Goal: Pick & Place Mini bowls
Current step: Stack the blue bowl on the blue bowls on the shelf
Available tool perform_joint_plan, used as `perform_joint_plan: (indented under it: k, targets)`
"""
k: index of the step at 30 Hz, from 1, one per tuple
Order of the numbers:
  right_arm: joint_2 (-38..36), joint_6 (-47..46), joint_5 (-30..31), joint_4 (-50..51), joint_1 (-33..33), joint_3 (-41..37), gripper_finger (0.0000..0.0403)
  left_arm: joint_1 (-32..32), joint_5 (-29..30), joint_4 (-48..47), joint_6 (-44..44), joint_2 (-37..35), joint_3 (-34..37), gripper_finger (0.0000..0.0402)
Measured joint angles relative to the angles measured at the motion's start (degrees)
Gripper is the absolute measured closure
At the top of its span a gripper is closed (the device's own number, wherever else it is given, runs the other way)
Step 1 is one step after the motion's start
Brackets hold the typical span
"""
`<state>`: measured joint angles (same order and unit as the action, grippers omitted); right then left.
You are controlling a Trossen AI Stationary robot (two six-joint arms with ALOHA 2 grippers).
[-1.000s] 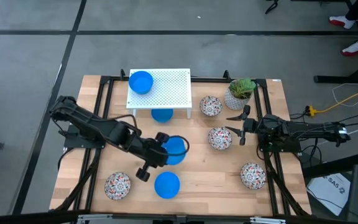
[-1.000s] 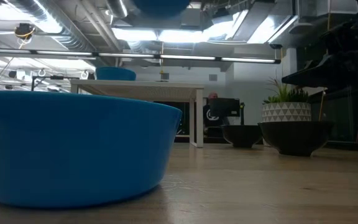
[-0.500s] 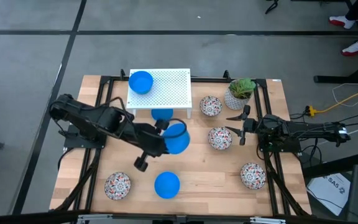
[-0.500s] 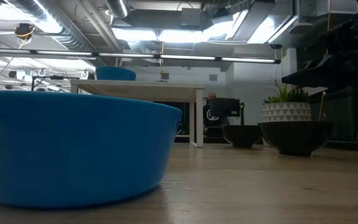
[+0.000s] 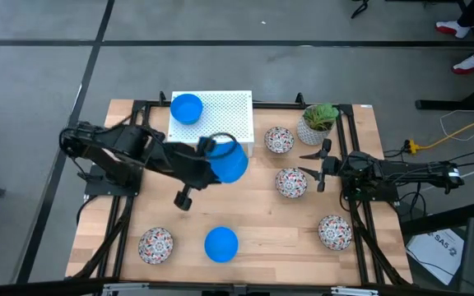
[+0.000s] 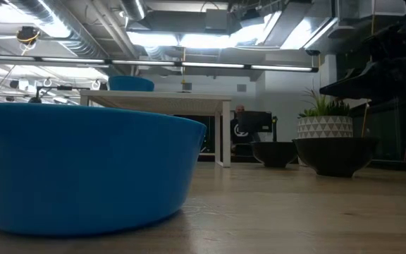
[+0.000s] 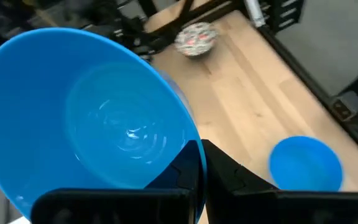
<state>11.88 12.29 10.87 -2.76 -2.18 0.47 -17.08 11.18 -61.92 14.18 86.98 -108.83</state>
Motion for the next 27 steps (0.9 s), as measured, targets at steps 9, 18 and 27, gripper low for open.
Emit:
perform_joint_plan:
  k: [9,18,27]
  targets:
    - [0.0,0.0,-0.3,0.0,0.0,0.0,0.0221,2.7,9.7,-6.3,-3.3,-5.9,-0.7,0.0398]
    - [0.0,0.0,-0.4,0.0,0.0,0.0,0.0221,7.9,25.6,-11.4,-7.5,-9.4,-0.7,0.0398]
    - [0.0,0.0,-0.4,0.0,0.0,0.0,0.0221,18.2,30.7,-12.6,-9.8,-9.0,-0.7,0.0398]
